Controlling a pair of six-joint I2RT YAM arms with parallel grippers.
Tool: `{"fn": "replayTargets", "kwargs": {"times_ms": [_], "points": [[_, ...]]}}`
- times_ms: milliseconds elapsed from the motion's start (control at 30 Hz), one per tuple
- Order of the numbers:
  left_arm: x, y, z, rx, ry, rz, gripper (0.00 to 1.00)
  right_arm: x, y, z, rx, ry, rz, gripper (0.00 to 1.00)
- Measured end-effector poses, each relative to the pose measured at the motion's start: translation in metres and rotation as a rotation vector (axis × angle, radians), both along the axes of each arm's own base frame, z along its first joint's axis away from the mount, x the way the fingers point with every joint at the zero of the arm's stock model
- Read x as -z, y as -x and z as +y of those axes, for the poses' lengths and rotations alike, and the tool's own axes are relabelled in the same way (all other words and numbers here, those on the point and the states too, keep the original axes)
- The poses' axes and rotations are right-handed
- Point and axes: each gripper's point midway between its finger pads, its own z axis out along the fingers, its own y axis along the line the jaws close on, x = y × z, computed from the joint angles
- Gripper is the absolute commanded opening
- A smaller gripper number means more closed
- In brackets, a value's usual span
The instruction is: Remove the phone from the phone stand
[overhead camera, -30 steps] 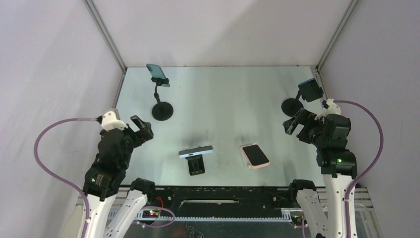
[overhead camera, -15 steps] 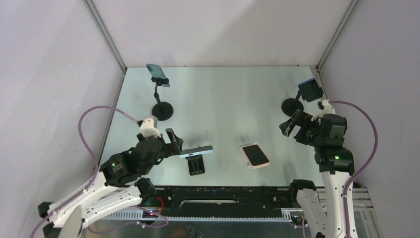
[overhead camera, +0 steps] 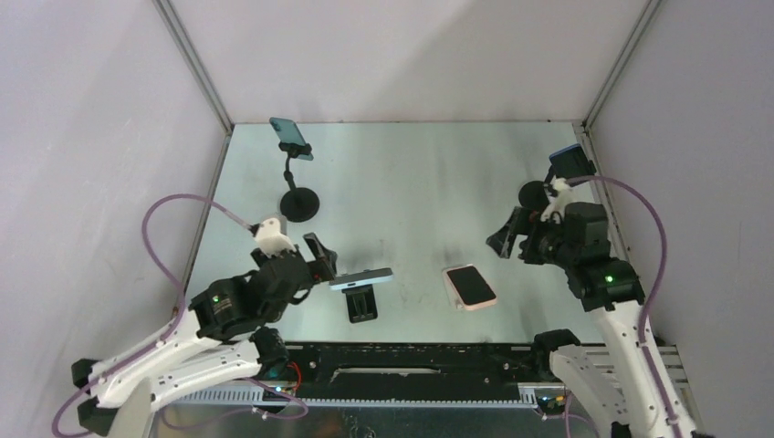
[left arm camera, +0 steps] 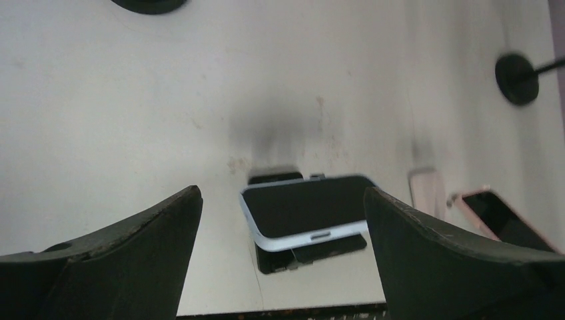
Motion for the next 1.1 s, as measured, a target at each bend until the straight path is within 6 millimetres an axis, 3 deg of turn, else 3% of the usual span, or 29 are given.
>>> {"fn": "replayTargets", "kwargs": {"times_ms": [167, 367, 667, 900, 1100], "points": [[-0.018, -0.013, 0.036, -0.117, 0.021, -0.035, 0.98, 0.015, 0.008, 0.041, -0.169, 0.063, 0.065, 0.96], [-0.034, -0.021, 0.063, -0.163, -0.051, -0.048, 0.98, 0.03, -0.001, 0.069, -0.258, 0.177, 0.155, 0.99], [-0.042, -0.027, 0.084, -0.159, -0.193, -0.045, 0.98, 0.055, 0.001, 0.074, -0.274, 0.342, 0.322, 0.99], [-0.04, -0.025, 0.095, -0.147, -0.284, -0.038, 0.98, 0.06, 0.016, 0.077, -0.28, 0.355, 0.379, 0.99], [-0.043, -0.023, 0.103, -0.162, -0.312, -0.057, 0.98, 0.062, 0.013, 0.072, -0.222, 0.379, 0.382, 0.97]]}}
